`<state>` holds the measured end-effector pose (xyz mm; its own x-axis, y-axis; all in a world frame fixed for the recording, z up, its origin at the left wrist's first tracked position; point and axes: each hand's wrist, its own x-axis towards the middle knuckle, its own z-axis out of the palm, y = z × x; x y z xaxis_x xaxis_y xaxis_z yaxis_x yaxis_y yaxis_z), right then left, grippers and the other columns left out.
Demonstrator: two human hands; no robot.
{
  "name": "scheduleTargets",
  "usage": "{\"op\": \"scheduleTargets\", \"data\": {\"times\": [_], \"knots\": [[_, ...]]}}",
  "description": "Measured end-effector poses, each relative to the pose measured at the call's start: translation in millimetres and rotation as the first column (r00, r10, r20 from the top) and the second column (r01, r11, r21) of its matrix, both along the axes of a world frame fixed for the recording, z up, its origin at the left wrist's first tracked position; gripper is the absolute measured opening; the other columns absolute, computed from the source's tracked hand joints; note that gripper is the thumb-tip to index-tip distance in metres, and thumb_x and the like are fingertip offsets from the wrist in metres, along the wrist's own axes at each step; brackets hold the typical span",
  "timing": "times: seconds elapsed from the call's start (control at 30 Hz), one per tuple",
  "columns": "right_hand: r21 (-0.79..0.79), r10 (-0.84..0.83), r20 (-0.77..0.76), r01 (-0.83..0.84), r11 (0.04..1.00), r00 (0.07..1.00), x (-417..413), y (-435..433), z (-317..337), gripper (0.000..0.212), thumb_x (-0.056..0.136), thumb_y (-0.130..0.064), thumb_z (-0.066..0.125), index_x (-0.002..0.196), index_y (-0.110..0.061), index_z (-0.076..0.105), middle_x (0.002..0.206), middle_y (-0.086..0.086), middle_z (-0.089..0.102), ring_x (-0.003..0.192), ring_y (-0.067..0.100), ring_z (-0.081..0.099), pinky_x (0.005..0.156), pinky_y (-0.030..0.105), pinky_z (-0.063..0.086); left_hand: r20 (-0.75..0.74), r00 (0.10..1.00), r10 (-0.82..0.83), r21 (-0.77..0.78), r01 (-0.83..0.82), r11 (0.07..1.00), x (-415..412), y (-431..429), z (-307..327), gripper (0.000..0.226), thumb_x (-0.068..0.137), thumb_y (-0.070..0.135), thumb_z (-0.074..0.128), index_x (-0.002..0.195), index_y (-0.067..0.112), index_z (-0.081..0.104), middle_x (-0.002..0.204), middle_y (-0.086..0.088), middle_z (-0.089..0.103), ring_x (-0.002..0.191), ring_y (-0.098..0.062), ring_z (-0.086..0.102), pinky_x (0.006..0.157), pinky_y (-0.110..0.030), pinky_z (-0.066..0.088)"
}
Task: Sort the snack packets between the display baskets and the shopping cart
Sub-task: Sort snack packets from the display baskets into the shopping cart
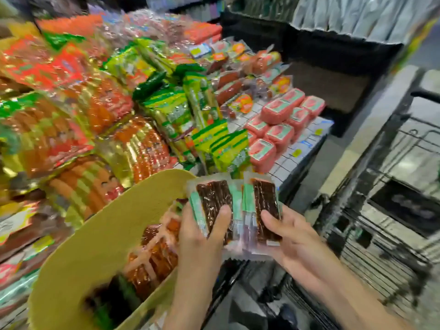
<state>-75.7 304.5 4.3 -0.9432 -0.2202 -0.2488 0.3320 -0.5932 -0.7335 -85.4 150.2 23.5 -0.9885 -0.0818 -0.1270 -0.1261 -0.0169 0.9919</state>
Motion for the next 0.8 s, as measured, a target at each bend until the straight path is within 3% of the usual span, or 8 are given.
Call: {"op": "scheduleTargets", "data": {"times": [0.13,0.23,0.3,0.4,0.57,0.63,0.73,0.8], "knots": [[-0.022,-0.304,0.136,0.310,0.950,0.943,35,73,-20,0.044,0.081,-0.007,0.068,0.123,-0.006,0.057,0.118,0.020,0.065,0.095,0.028,0.068,0.080,0.041,0.058,0.092,0.966,-0.243,-0.008,0.244,0.970,-4,85,-26,0.059,0.071,0.045,0.080,0.121,0.028,0.053,0.129,0.009,0.058,0.115,0.003,0.055,0.099,-0.029,0.045],[-0.006,-0.484,0.239,0.500,0.866,0.842,61,123,-41,0.041,0.077,-0.005,0.064,0.118,-0.006,0.057,0.110,0.018,0.069,0.089,0.028,0.070,0.072,0.039,0.059,0.171,0.926,-0.335,-0.001,0.341,0.940,-4,150,-54,0.039,0.082,0.015,0.073,0.090,0.040,0.043,0.077,0.045,0.057,0.071,0.034,0.047,0.068,0.002,0.040],[0.003,-0.567,0.303,0.594,0.804,0.766,74,154,-56,0.034,0.077,-0.003,0.061,0.110,-0.008,0.061,0.103,0.018,0.071,0.082,0.029,0.070,0.071,0.044,0.059,0.249,0.871,-0.423,-0.012,0.439,0.898,-6,190,-79,0.034,0.084,0.007,0.070,0.100,0.030,0.051,0.086,0.031,0.068,0.083,0.019,0.060,0.076,-0.007,0.050],[0.013,-0.629,0.417,0.687,0.726,0.656,83,203,-85,0.027,0.075,-0.002,0.059,0.098,-0.009,0.069,0.093,0.018,0.072,0.076,0.031,0.070,0.068,0.046,0.059,0.408,0.768,-0.494,-0.045,0.557,0.829,-11,252,-114,0.043,0.086,0.013,0.070,0.124,0.005,0.052,0.120,-0.016,0.062,0.109,-0.031,0.061,0.085,-0.052,0.054],[0.116,-0.672,0.584,0.772,0.625,0.456,77,292,-164,0.031,0.079,0.003,0.058,0.109,0.000,0.049,0.099,0.025,0.063,0.074,0.037,0.066,0.054,0.046,0.058,0.513,0.685,-0.517,-0.077,0.636,0.768,-30,352,-186,0.026,0.086,0.005,0.069,0.104,0.013,0.052,0.107,-0.013,0.064,0.096,-0.026,0.064,0.088,-0.039,0.054],[0.154,-0.685,0.600,0.780,0.606,0.414,67,329,-204,0.062,0.079,0.002,0.060,0.136,-0.003,0.035,0.124,0.027,0.054,0.087,0.041,0.065,0.059,0.048,0.058,0.549,0.658,-0.515,-0.072,0.651,0.755,-42,389,-221,0.026,0.087,0.003,0.067,0.096,0.019,0.049,0.113,-0.019,0.063,0.102,-0.033,0.063,0.092,-0.046,0.051],[0.255,-0.724,0.615,0.790,0.558,0.312,49,384,-271,0.087,0.086,0.000,0.061,0.151,-0.019,0.008,0.155,0.017,0.020,0.122,0.042,0.050,0.073,0.050,0.056,0.571,0.678,-0.462,-0.161,0.645,0.747,-67,437,-282,0.032,0.087,0.005,0.067,0.115,0.006,0.051,0.120,-0.021,0.061,0.108,-0.033,0.061,0.090,-0.041,0.052],[0.328,-0.747,0.610,0.774,0.541,0.264,37,415,-314,0.086,0.089,-0.003,0.061,0.152,-0.020,0.004,0.156,0.008,0.019,0.122,0.035,0.052,0.090,0.053,0.049,0.608,0.671,-0.425,-0.202,0.648,0.734,-84,464,-324,0.051,0.088,0.006,0.066,0.134,0.001,0.043,0.132,-0.020,0.054,0.109,-0.032,0.059,0.077,-0.036,0.059]]}}
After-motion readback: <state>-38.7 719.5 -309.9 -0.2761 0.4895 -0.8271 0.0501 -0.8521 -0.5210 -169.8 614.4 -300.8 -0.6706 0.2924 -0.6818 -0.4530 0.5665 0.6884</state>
